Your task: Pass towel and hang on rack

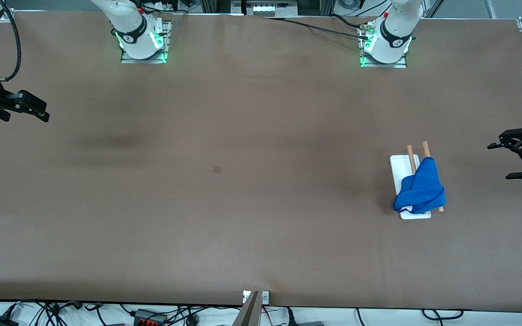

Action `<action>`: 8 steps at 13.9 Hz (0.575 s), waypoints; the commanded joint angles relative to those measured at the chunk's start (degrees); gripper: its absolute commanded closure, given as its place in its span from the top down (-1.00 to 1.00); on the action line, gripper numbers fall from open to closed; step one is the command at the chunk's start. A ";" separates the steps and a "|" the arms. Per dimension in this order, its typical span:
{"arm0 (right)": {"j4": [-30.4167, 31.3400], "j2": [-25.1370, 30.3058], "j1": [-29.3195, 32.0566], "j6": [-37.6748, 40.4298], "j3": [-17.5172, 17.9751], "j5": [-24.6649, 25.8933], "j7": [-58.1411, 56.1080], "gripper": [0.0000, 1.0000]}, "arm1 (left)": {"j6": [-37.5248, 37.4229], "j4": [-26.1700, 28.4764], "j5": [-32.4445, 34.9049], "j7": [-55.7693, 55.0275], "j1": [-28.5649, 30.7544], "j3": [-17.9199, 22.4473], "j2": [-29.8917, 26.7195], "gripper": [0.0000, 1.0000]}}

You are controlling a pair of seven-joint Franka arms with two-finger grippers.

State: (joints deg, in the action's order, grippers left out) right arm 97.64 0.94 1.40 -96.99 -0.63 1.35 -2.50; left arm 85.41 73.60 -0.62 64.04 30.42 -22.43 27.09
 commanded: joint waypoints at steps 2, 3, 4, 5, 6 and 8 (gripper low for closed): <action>2.46 2.31 0.62 0.48 0.63 -0.12 -0.22 1.00 | -4.97 -3.89 2.20 -5.31 -2.11 -0.07 0.59 1.00; 2.38 2.31 0.62 0.40 0.63 -0.12 -0.22 1.00 | -7.08 -4.86 2.64 -8.72 -2.72 -0.07 0.68 1.00; 2.03 2.05 0.80 0.48 0.63 -0.12 -0.40 1.00 | -8.58 -5.74 2.73 -12.15 -3.69 0.02 0.42 1.00; 2.02 2.04 0.80 0.48 0.63 -0.12 -0.40 1.00 | -8.85 -5.57 2.91 -14.36 -5.26 0.45 -0.97 1.00; 2.02 2.04 0.63 0.48 0.63 -0.12 -0.40 1.00 | -7.72 -4.27 3.78 -16.47 -7.72 1.24 -2.99 1.00; 2.02 2.04 0.71 0.31 0.63 -0.12 -0.40 1.00 | -4.91 0.82 5.19 -25.93 -10.19 2.13 -8.17 1.00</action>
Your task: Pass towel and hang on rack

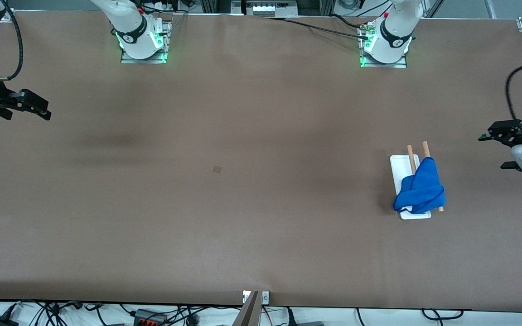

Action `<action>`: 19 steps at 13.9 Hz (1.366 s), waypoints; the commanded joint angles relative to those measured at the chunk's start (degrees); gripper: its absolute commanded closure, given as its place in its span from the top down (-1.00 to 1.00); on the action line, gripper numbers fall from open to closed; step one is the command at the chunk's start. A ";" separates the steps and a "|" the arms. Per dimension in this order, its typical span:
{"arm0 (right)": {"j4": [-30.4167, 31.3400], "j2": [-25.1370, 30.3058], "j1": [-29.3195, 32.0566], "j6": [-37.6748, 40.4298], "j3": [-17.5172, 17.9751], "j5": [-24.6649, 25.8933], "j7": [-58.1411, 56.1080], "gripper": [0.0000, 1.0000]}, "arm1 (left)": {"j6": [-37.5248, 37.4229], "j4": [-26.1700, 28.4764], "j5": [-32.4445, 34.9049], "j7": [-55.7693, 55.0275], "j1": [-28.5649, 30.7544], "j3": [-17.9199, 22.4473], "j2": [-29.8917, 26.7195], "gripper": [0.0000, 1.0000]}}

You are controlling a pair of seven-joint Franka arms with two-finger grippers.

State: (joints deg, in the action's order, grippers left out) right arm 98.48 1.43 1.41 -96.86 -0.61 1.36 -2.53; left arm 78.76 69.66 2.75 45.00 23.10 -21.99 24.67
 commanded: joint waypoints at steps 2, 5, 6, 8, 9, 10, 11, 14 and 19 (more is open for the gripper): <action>1.19 1.64 0.70 0.27 0.61 -0.13 -0.20 1.00 | 6.29 11.52 1.21 -13.86 -3.14 1.68 -11.19 1.00; 1.19 1.64 0.79 -0.08 0.52 -0.13 -0.02 1.00 | 13.60 23.56 -1.24 -26.49 -3.85 1.77 -21.48 1.00; 1.19 1.64 0.70 0.01 0.52 -0.13 0.15 1.00 | 13.88 25.07 -1.51 -32.81 -4.02 1.77 -22.72 1.00; 1.10 1.64 0.53 -0.16 0.61 -0.13 0.24 1.00 | 13.79 25.44 -1.60 -45.13 -6.82 4.39 -23.79 1.00; 1.10 1.64 0.53 -0.25 0.69 -0.13 0.24 1.00 | 13.62 25.88 -1.43 -47.61 -9.97 7.72 -23.96 1.00; 1.10 1.64 0.53 -0.26 0.70 -0.13 0.24 1.00 | 13.53 26.23 -1.34 -48.16 -10.44 8.18 -24.05 1.00; 1.10 1.64 0.53 -0.26 0.70 -0.13 0.24 1.00 | 12.74 25.71 -1.34 -47.82 -10.35 8.19 -23.62 1.00; 1.10 1.64 0.53 -0.34 0.70 -0.13 0.42 1.00 | 7.05 21.60 -1.52 -47.20 -9.91 8.72 -21.43 1.00; 1.19 1.64 0.62 -0.43 0.61 -0.13 0.42 1.00 | 5.43 19.81 -3.01 -47.55 -15.85 14.30 -20.27 1.00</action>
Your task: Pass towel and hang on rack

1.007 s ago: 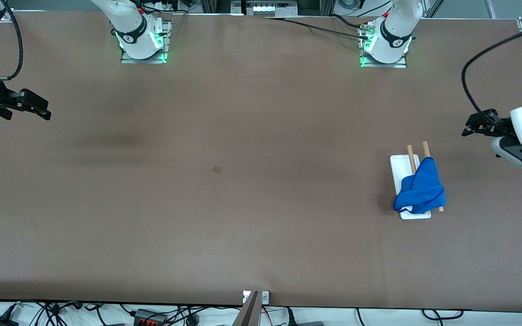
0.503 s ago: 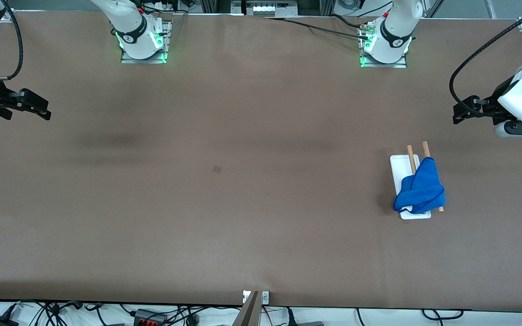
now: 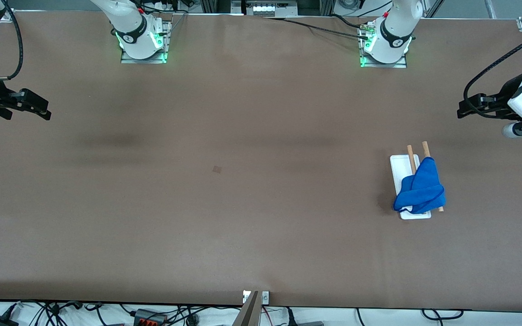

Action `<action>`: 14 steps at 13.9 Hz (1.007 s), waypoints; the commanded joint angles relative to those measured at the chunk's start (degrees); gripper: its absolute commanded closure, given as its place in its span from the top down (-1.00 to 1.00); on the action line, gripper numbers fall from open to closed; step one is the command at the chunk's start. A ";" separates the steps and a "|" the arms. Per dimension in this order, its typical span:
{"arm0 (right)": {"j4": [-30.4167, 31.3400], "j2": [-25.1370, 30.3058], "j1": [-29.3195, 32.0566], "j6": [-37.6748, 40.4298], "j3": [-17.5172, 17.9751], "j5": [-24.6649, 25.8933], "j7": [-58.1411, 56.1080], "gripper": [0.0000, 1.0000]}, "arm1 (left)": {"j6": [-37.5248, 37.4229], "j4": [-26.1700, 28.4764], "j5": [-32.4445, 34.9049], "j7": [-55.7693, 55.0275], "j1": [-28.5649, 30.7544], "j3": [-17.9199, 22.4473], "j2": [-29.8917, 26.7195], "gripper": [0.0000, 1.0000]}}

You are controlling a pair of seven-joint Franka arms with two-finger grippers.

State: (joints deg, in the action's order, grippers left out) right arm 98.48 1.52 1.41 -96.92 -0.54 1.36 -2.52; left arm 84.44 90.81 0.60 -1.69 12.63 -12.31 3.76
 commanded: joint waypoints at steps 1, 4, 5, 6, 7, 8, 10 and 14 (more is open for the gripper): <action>1.19 1.55 0.61 -0.37 0.54 -0.13 0.41 1.00 | 0.63 -0.38 -0.95 -0.86 -9.17 8.84 0.29 1.00; 1.19 1.46 0.78 -0.37 0.54 -0.13 0.41 1.00 | 2.83 0.51 -1.04 -0.51 -10.96 10.99 -0.15 1.00; 1.28 1.46 0.78 -0.37 0.54 -0.13 0.41 1.00 | 3.71 0.33 -1.48 -0.51 -10.96 10.99 0.02 1.00; 1.36 1.46 0.87 -0.46 0.54 -0.13 0.49 1.00 | 6.33 0.50 -2.35 -0.86 -10.88 10.99 0.02 1.00; 1.37 1.38 0.87 -0.98 0.54 -0.13 0.49 1.00 | 7.31 0.68 -2.53 -0.86 -10.88 10.99 -0.06 1.00; 1.37 1.38 0.78 -1.25 0.54 -0.13 0.49 1.00 | 7.32 1.03 -2.62 -0.86 -10.79 10.99 -0.41 1.00; 1.45 1.46 0.78 -1.16 0.54 -0.13 0.49 1.00 | 7.93 2.17 -2.01 -1.12 -10.88 10.73 -2.08 1.00; 1.45 1.38 0.78 -1.34 0.54 -0.13 0.49 1.00 | 10.58 3.22 -2.45 -0.60 -10.61 10.55 -4.28 1.00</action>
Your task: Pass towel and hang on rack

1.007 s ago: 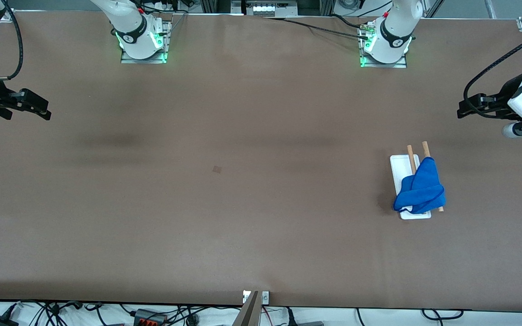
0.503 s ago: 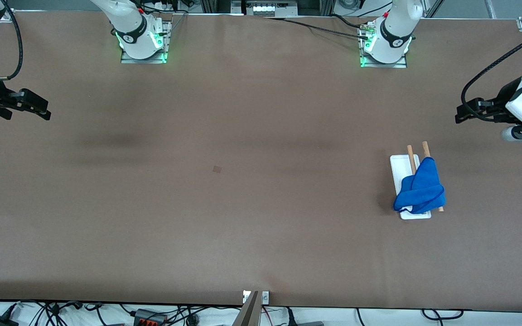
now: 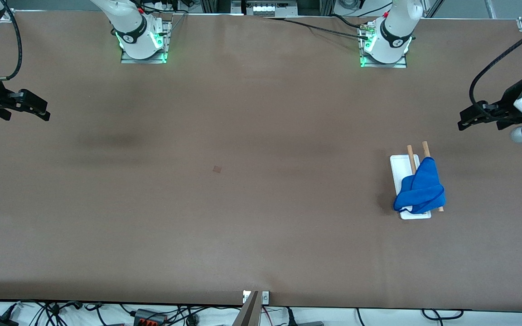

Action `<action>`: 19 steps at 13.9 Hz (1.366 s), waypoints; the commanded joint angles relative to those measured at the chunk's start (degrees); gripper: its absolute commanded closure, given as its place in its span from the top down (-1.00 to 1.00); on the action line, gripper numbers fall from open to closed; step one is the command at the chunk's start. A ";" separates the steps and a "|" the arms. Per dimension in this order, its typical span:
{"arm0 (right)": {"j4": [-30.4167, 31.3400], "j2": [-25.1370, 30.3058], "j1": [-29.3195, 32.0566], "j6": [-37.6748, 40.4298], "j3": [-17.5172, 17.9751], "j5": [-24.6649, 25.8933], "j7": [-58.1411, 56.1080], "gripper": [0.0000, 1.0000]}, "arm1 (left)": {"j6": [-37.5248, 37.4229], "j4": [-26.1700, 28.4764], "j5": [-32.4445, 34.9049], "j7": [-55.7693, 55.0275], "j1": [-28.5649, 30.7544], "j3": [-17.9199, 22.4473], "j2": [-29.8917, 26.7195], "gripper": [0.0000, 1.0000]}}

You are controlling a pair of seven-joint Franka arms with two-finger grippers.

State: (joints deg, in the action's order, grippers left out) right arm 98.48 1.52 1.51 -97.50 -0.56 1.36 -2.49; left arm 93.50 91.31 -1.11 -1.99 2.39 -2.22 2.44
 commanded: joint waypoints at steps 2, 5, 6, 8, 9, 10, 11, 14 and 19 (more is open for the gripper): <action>1.45 1.47 0.69 -0.76 0.56 -0.13 0.39 1.00 | 2.21 4.84 -0.73 -0.12 -0.45 0.37 -4.73 1.00; 1.45 1.46 0.60 -0.84 0.56 -0.13 0.47 1.00 | 1.34 6.51 -0.65 -0.03 -0.37 0.37 -6.04 1.00; 1.45 1.38 0.60 -0.85 0.56 -0.13 0.47 1.00 | 1.50 6.69 -0.73 -0.03 -0.28 0.46 -6.13 1.00; 1.36 1.38 0.51 -0.85 0.56 -0.13 0.47 1.00 | 1.68 6.69 -0.91 0.06 -0.28 0.46 -5.87 1.00; 1.36 1.38 0.51 -0.85 0.56 -0.13 0.47 1.00 | 1.59 6.78 -0.91 0.06 -0.28 0.46 -5.87 1.00; 1.36 1.46 0.43 -0.85 0.56 -0.13 0.47 1.00 | 1.68 6.87 -0.91 -0.03 -0.28 0.46 -5.78 1.00; 1.36 1.47 0.43 -0.85 0.56 -0.13 0.47 1.00 | 1.59 6.87 -1.00 -0.12 -0.37 0.46 -5.78 1.00; 1.36 1.38 0.43 -0.93 0.56 -0.13 0.47 1.00 | 1.33 6.96 -1.00 -0.03 -0.45 0.37 -5.78 1.00; 1.45 1.47 0.43 -1.02 0.56 -0.13 0.47 1.00 | 0.54 6.96 -0.91 -0.03 -0.72 -0.07 -5.78 1.00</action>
State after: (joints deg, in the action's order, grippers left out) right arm 98.49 1.52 1.50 -97.91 -0.55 1.36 -2.49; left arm 94.14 96.95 -1.22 -1.99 2.16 -2.32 -1.93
